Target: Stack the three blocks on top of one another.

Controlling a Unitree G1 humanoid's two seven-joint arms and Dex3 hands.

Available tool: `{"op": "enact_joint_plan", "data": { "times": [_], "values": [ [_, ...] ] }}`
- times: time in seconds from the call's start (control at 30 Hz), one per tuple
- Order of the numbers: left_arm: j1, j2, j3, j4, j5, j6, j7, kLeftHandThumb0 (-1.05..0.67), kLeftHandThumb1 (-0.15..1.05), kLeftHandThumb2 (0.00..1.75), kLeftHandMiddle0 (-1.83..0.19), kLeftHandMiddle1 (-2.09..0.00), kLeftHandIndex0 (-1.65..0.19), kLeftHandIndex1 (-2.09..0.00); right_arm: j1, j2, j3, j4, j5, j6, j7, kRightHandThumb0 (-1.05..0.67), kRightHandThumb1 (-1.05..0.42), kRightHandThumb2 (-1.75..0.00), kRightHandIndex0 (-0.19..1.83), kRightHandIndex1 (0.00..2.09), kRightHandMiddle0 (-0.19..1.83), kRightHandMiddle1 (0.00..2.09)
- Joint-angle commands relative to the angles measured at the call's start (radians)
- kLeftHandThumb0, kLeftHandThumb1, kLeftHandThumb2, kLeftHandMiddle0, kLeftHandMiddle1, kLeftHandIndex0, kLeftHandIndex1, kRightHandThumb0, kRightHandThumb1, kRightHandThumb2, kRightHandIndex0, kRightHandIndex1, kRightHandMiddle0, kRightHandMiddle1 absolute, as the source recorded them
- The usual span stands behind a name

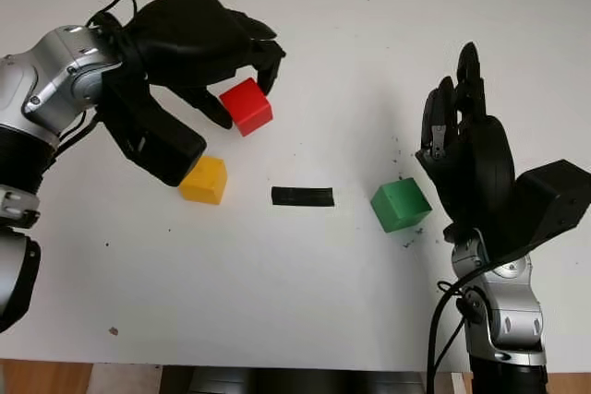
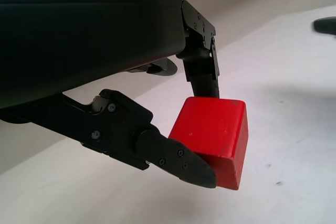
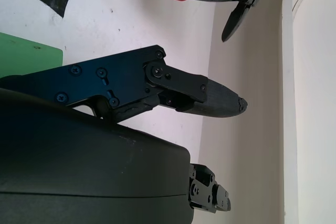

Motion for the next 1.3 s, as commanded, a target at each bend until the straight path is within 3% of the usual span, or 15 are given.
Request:
{"op": "enact_joint_plan", "data": {
  "times": [0.0,0.1,0.47,0.63,0.87,1.27],
  "values": [
    [-0.046,-0.022,-0.003,0.019,-0.045,-0.023,-0.030,-0.50,0.95,0.05,-0.32,-0.07,-0.42,-1.49,0.014,0.009,0.006,-0.007,-0.009,-0.015,-0.011,-0.57,-1.05,-0.63,-0.19,0.00,-0.19,0.00],
    [-0.053,-0.052,-0.005,0.042,-0.095,-0.058,-0.064,-0.50,0.95,0.05,-0.33,-0.08,-0.45,-1.40,0.014,0.016,0.010,-0.005,-0.013,-0.018,-0.018,-0.58,-1.05,-0.62,-0.19,0.00,-0.19,0.00],
    [-0.054,-0.120,-0.026,0.040,-0.160,-0.062,-0.218,-0.51,0.95,0.05,-0.27,-0.05,-0.45,-1.52,0.013,0.018,0.018,-0.024,-0.028,0.022,-0.034,-0.61,-1.05,-0.59,-0.19,0.00,-0.19,0.00],
    [-0.048,-0.130,-0.043,0.021,-0.154,-0.068,-0.278,-0.50,0.94,0.05,-0.22,-0.03,-0.48,-1.43,0.011,0.020,0.020,-0.031,-0.031,0.039,-0.040,-0.62,-1.05,-0.58,-0.19,0.00,-0.19,0.00],
    [-0.021,-0.126,-0.053,0.023,-0.141,-0.115,-0.260,-0.51,0.88,0.04,-0.30,-0.07,-0.53,-1.43,0.009,0.019,0.020,-0.040,-0.033,0.053,-0.041,-0.63,-1.05,-0.57,-0.19,0.00,-0.19,0.00],
    [-0.011,-0.133,-0.071,-0.001,-0.136,-0.135,-0.278,-0.54,0.90,0.06,-0.27,-0.05,-0.47,-1.44,0.009,0.022,0.022,-0.039,-0.028,0.050,-0.035,-0.63,-1.05,-0.57,-0.19,0.00,-0.19,0.00]
  ]
}}
